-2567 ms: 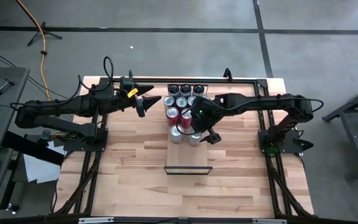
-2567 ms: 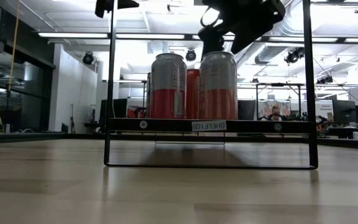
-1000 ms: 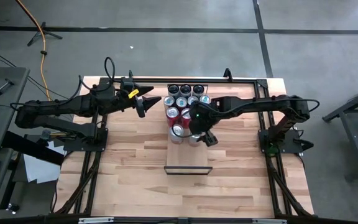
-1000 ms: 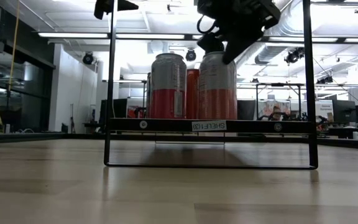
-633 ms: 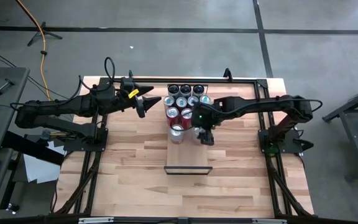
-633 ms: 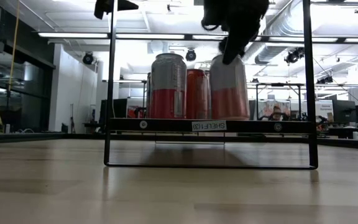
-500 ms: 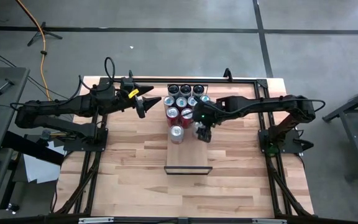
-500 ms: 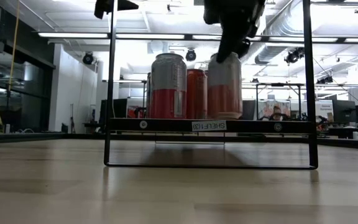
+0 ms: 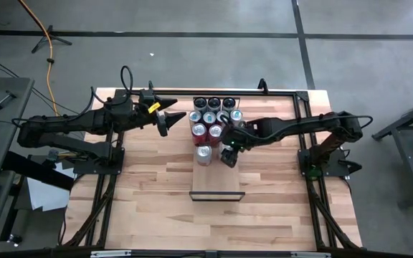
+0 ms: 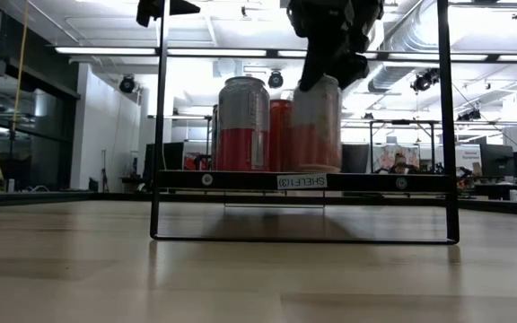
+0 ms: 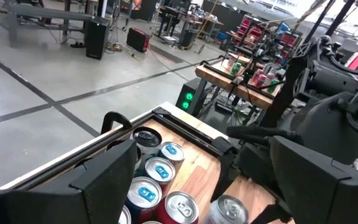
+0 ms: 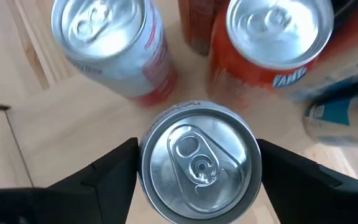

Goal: Place canned beverage on shelf
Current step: Put the pink-white soda can on the shelf aligned with the other pink-white soda can

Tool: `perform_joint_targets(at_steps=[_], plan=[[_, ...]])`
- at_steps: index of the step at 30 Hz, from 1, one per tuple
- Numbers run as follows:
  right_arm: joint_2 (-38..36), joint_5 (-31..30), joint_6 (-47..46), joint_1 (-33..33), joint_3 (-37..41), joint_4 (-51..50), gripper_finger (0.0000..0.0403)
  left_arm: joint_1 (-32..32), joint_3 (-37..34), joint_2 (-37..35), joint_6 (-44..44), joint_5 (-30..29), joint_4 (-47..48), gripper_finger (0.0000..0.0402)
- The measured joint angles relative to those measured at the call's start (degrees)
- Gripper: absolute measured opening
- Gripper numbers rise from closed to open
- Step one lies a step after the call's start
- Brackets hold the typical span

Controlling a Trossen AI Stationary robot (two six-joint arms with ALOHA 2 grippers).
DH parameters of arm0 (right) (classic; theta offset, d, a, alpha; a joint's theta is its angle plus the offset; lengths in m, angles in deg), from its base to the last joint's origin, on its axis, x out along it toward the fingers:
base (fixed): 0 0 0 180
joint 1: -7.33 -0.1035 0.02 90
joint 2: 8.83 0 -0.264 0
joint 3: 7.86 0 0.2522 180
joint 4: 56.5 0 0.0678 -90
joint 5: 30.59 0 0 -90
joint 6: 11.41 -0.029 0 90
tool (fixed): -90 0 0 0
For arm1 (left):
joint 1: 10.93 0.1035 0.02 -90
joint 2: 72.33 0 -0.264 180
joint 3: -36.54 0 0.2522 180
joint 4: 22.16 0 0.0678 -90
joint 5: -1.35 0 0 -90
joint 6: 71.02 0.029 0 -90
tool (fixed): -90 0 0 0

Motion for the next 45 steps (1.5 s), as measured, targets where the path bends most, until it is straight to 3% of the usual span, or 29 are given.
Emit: perform_joint_targets(at_steps=[8,45], plan=[[0.33,0.87,0.34,0.0,0.0,-0.34,0.0303,0.0,0.0,0.0,-0.06,0.0,0.03,0.0326],[0.26,1.54,0.02,0.0,-0.02,0.69,0.0307,-0.01,0.0,0.0,-0.57,0.0,0.07,0.0326]])
